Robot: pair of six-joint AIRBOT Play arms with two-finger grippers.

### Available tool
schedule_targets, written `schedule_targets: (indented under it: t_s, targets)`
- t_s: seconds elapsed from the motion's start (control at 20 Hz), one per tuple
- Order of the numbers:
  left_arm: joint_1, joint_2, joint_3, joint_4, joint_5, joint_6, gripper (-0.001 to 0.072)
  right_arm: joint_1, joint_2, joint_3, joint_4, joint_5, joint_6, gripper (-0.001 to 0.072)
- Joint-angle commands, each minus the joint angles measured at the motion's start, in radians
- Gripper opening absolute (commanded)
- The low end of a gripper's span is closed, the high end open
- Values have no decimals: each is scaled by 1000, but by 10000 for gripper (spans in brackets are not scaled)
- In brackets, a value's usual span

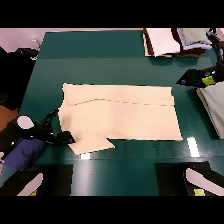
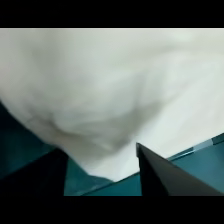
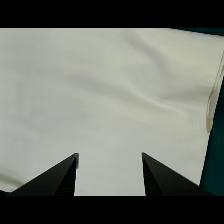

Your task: Fold the shirts.

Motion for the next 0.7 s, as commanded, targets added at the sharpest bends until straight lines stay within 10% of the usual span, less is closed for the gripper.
schedule_targets:
  t_s: [0.0,0.05,0.1,0.65]
  targets:
    - [-82,10,-36,-76,101,-21,404,3,4,0,-2,23,0,451]
    - [-82,10,-26,-74,90,-22,133,-9,4,0,-6,47,0,451]
    - [-82,10,-3,-68,76,-21,25,-26,4,-2,-11,73,0,451]
    - [-82,10,238,-10,24,24,24,-505,130,-726,-181,62,-45,570]
